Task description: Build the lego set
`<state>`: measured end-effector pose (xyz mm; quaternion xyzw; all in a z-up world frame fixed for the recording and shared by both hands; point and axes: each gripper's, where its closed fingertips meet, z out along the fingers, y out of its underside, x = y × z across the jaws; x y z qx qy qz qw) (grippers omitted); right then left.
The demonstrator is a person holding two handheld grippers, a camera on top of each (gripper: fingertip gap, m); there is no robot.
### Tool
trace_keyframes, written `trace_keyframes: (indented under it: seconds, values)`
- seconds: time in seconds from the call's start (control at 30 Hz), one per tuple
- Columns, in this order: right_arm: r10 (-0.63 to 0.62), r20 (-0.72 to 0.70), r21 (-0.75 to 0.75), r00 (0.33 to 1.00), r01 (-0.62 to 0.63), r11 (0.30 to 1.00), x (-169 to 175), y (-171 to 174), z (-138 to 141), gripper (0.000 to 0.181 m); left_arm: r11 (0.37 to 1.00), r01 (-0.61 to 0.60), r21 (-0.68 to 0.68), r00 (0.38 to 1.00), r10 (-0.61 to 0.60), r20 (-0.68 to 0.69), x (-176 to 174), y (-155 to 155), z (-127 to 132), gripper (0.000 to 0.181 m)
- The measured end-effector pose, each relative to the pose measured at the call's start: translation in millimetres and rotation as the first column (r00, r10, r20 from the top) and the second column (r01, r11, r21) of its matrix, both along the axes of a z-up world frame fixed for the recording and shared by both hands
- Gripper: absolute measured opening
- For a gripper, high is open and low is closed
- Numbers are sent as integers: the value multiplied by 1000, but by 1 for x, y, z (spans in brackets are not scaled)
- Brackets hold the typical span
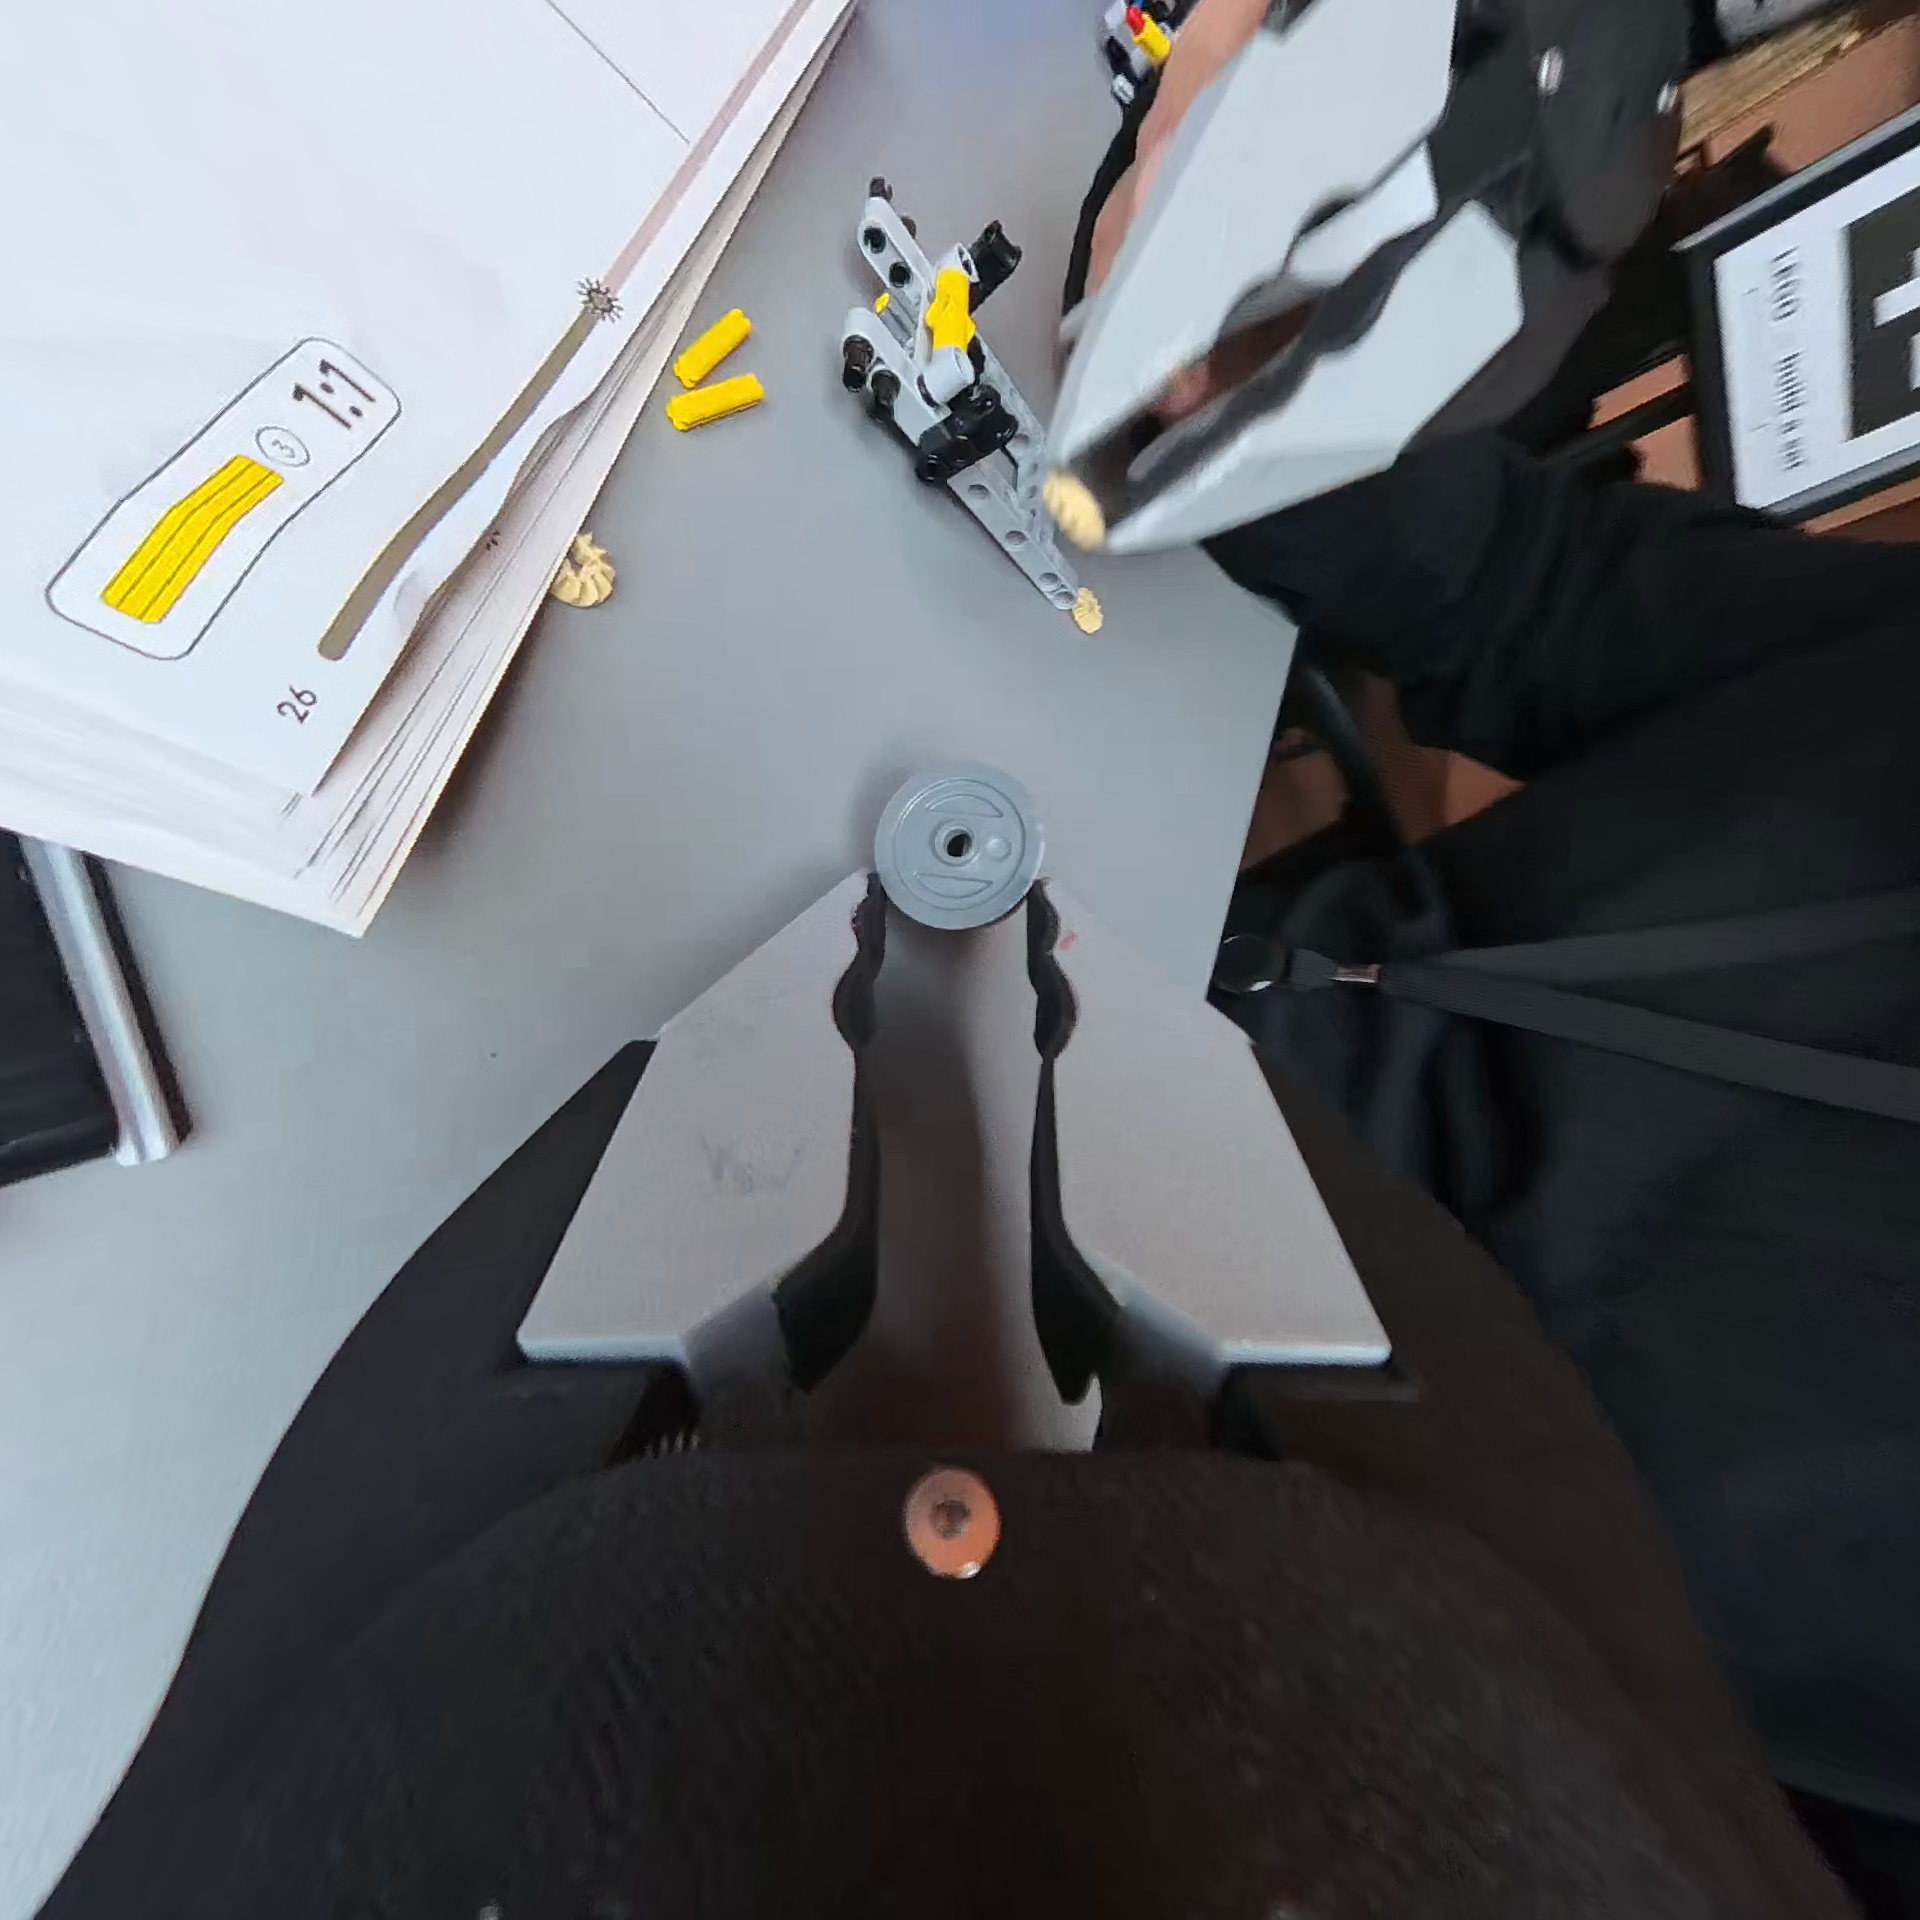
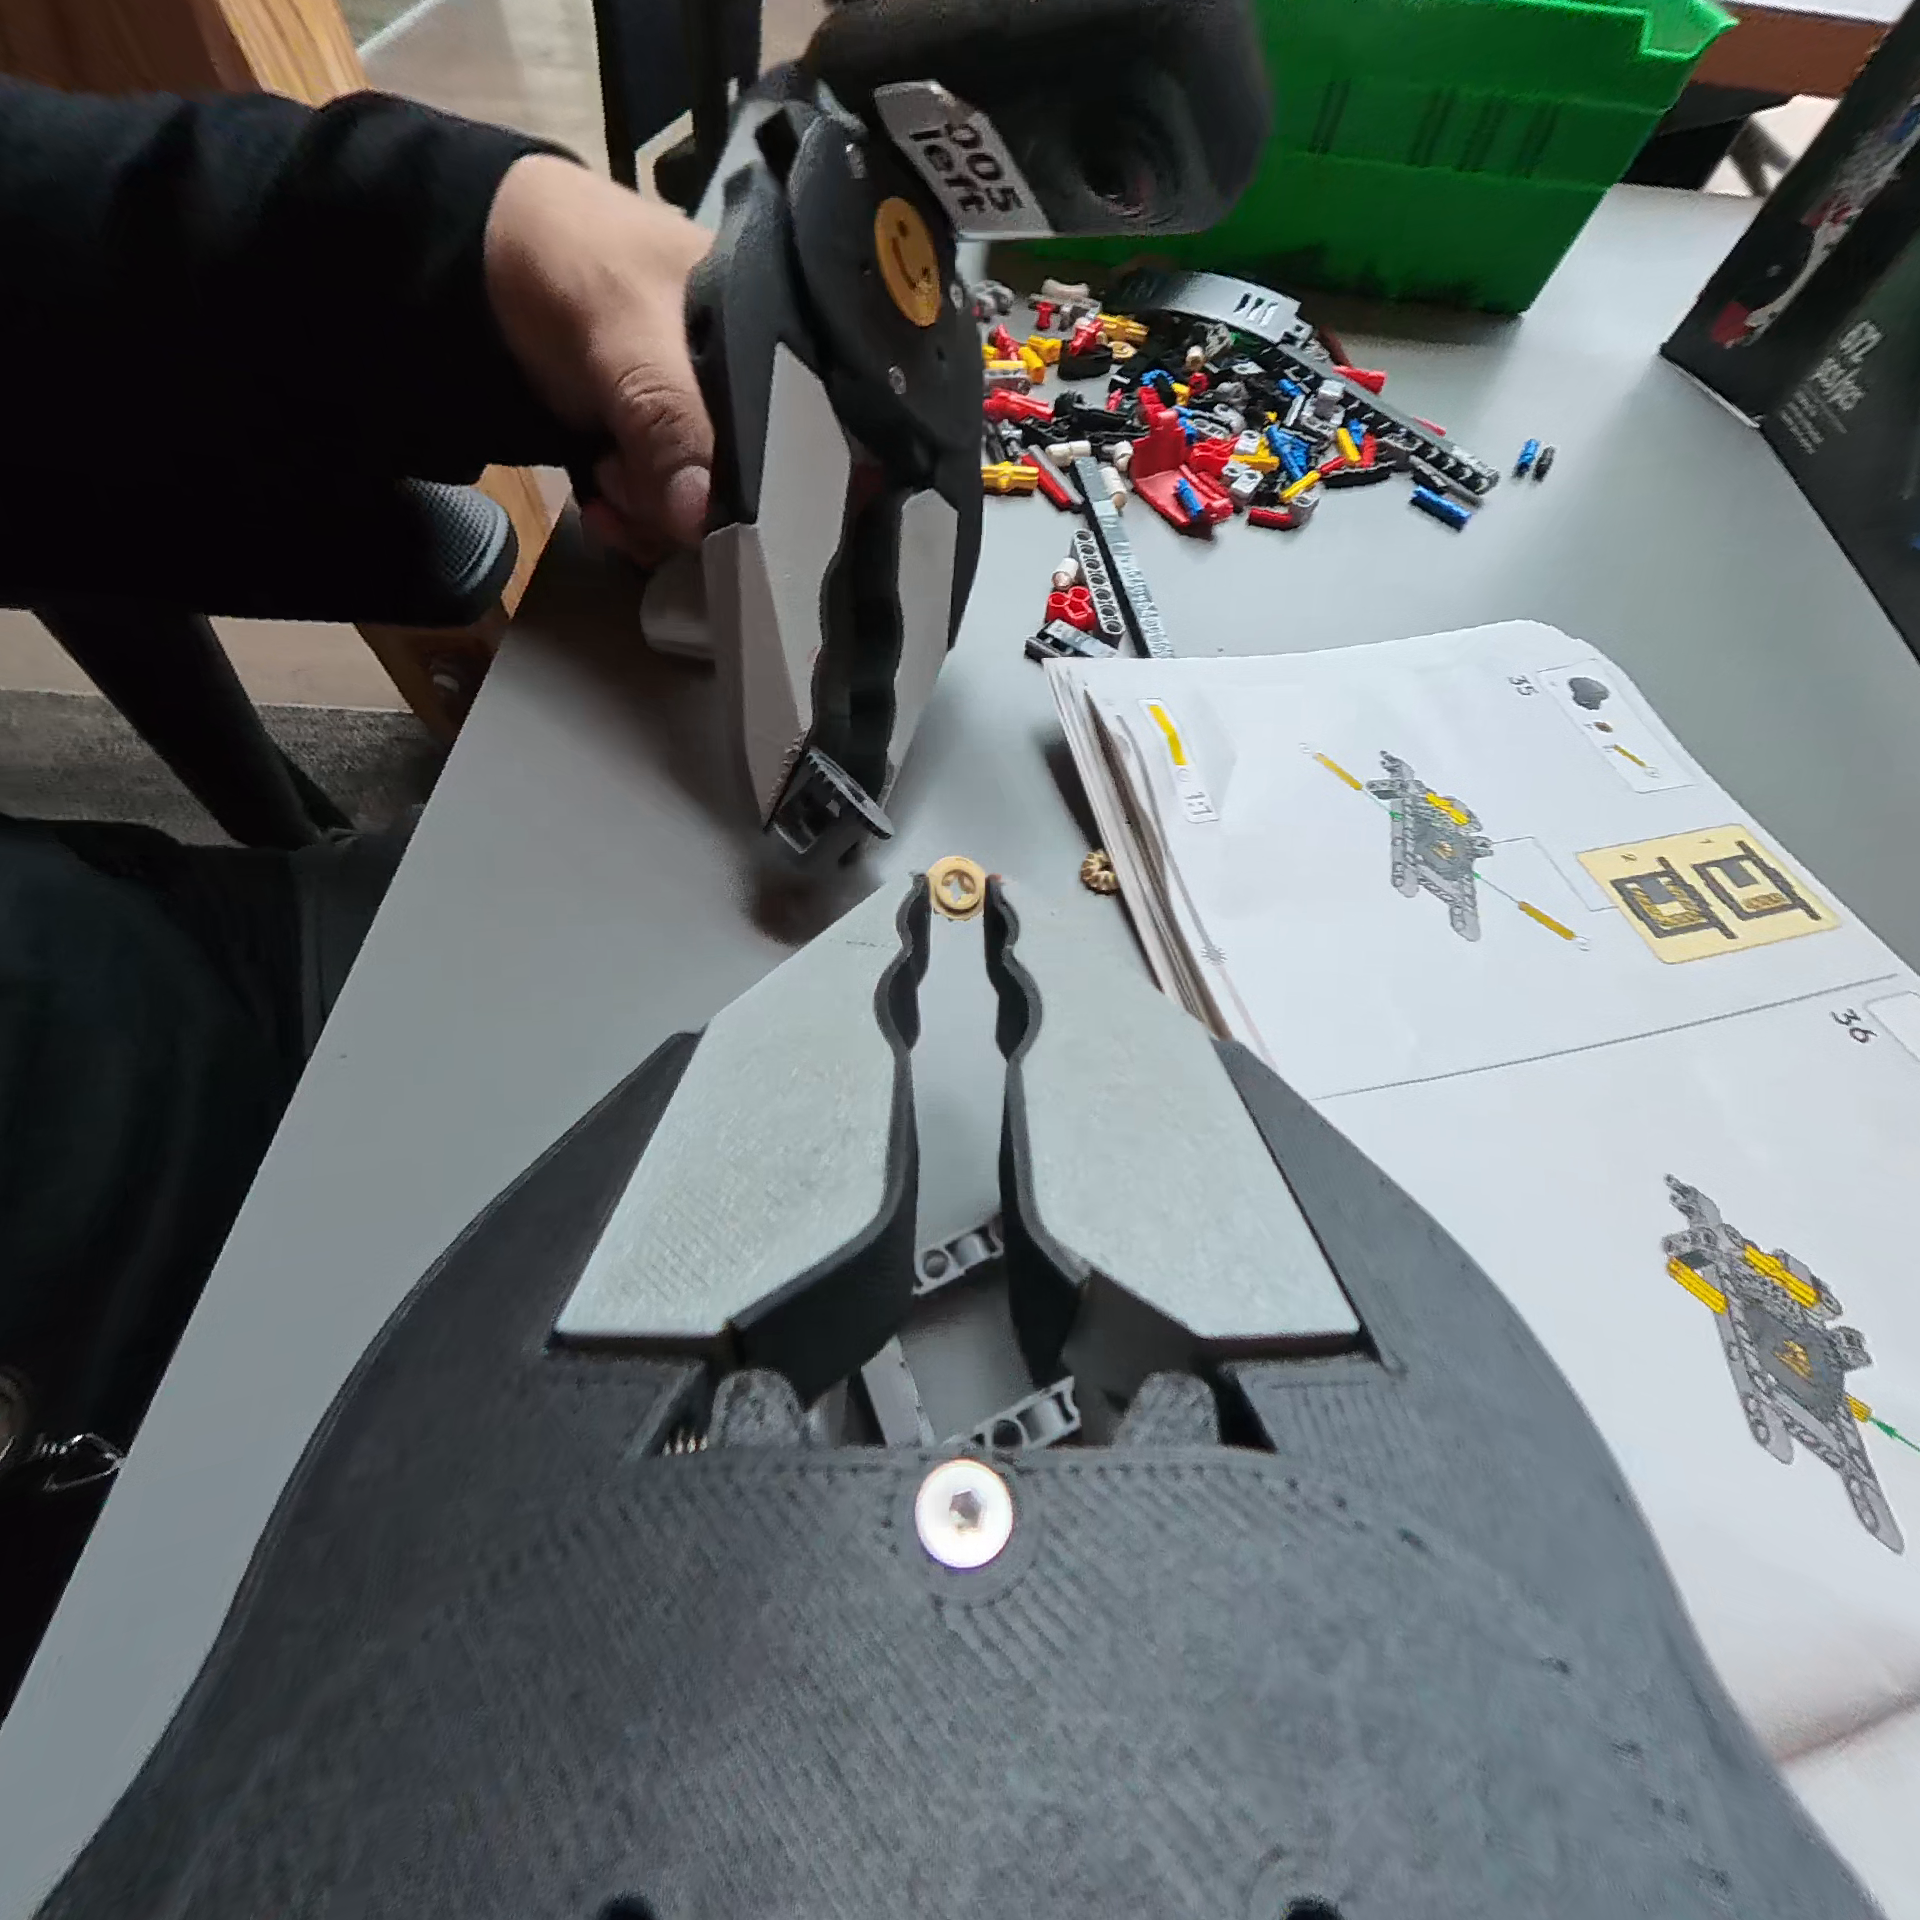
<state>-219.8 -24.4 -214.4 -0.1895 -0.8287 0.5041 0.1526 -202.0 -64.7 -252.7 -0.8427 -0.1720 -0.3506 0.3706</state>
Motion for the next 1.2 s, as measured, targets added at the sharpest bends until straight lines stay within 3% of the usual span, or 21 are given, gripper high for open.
trace_keyframes:
  seconds: [0.5,0.57,0.67,0.8,0.9,0.97,1.2]
  values:
    - [32,19,38,999,-33,999,6,-6,-9,7,998,3,-59,998,-7,-66,-3,-8,-4,16]
    - [29,14,46,999,-30,998,5,-6,-10,6,998,10,-69,990,-19,-140,-3,-10,-1,29]
    - [25,18,40,1000,-25,999,4,-5,-9,6,997,19,-72,908,-47,-415,-8,-7,3,43]
    - [21,23,34,1000,-22,999,3,-3,-9,6,991,108,-76,655,-128,-745,-4,5,6,33]
    - [23,20,36,1000,-24,999,4,-4,-9,7,979,177,-103,524,-183,-832,3,5,2,23]
    - [29,24,38,999,-30,999,5,-5,-10,7,976,170,-133,491,-201,-848,0,4,-2,24]
    - [42,29,62,999,-44,997,7,-7,-14,6,973,193,-128,478,-208,-853,5,6,0,28]
